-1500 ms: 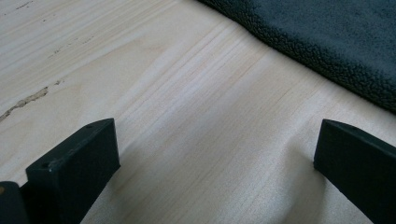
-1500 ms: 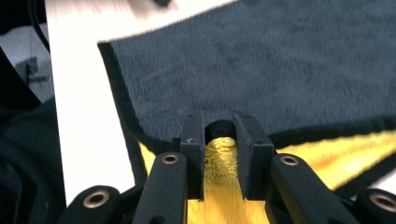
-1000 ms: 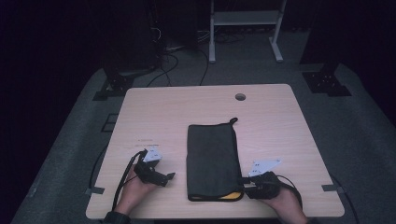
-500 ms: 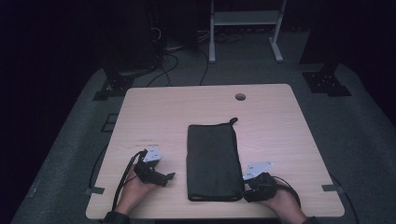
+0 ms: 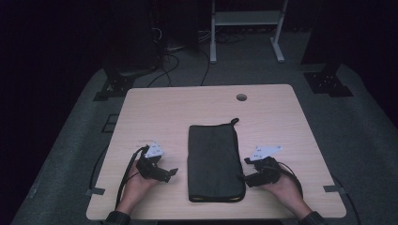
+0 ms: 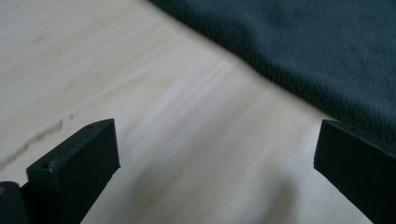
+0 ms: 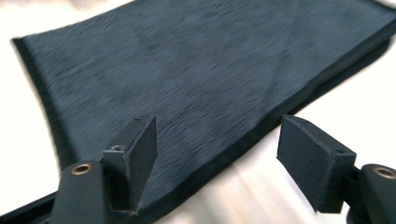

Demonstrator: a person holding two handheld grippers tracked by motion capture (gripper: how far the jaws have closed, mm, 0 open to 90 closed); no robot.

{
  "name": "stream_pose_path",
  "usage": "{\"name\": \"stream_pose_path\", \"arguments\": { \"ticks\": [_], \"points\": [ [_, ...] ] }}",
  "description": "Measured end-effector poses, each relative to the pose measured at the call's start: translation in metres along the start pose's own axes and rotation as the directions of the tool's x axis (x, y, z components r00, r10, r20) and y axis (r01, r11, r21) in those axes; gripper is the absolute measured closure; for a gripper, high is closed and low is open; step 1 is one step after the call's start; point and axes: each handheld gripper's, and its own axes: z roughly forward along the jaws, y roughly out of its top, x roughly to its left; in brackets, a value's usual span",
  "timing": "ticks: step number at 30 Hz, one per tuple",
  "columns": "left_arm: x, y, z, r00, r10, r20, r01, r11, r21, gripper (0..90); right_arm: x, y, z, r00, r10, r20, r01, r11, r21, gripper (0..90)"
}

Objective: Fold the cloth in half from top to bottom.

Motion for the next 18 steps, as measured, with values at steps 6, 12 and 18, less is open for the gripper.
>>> {"name": "stream_pose_path", "arguments": {
  "ticks": [6,12,18],
  "points": [
    [0.007,0.019,0.007,0.9999,-0.006,0.014,0.006,0.9999,-0.015,0.0,-0.023,0.014,0.005,0.9988,0.039,0.03,-0.038,0.999,-0.033,27.5],
    [0.013,0.037,0.015,0.9996,0.005,0.029,-0.005,0.9996,-0.03,4.4,-0.045,0.031,0.011,0.9962,0.074,0.045,-0.071,0.995,-0.071,27.8],
    [0.022,0.056,0.027,0.9993,0.01,0.037,-0.009,0.9994,-0.034,8.5,-0.063,0.046,0.024,0.994,0.091,0.061,-0.085,0.992,-0.092,29.2]
  ]
}}
